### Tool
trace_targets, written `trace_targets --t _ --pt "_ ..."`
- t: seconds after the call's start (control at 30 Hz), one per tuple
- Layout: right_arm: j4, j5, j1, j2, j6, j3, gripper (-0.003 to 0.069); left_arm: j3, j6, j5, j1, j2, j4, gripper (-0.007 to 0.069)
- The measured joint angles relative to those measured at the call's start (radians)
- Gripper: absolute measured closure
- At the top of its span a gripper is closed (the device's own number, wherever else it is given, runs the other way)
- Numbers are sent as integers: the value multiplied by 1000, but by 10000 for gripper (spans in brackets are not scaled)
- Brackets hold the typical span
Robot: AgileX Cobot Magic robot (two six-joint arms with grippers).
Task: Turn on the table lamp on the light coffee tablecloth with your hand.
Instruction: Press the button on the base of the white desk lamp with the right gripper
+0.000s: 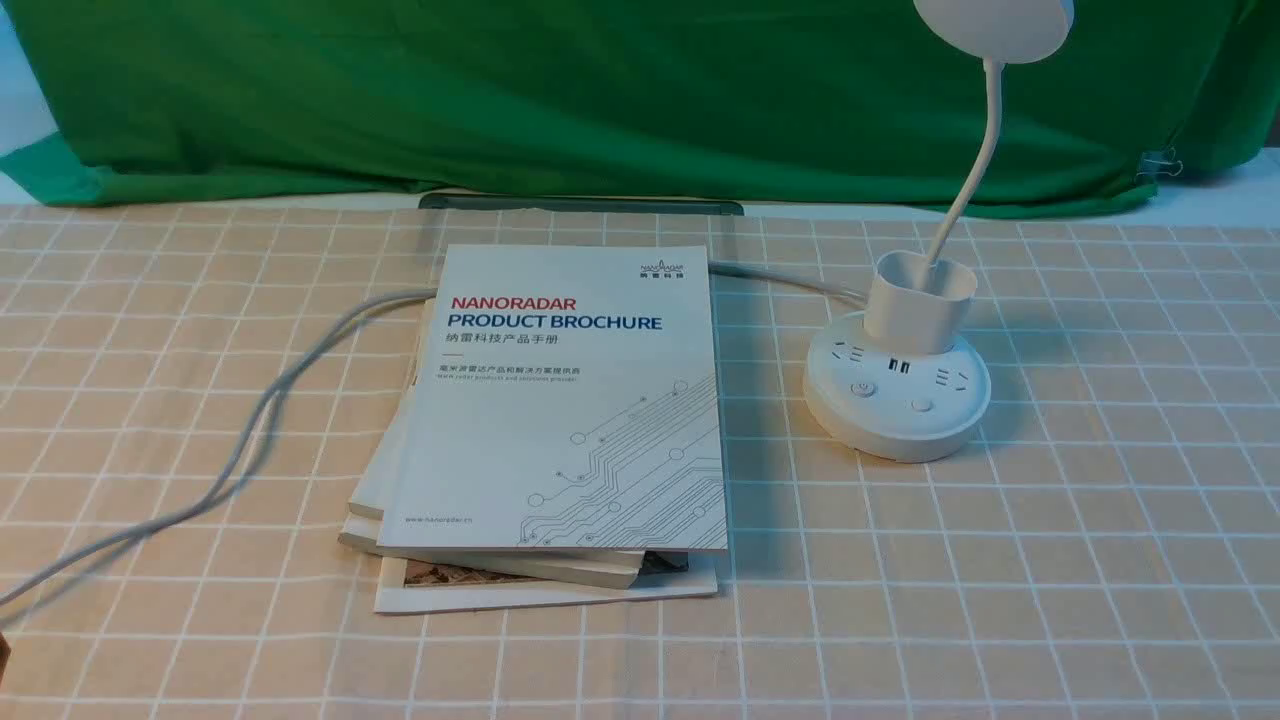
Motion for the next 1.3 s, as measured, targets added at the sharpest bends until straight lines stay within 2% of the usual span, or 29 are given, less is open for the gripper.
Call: trace_targets --t 1.3 --pt "0 -1 0 0 26 0 418 0 0 0 0 0 0 603"
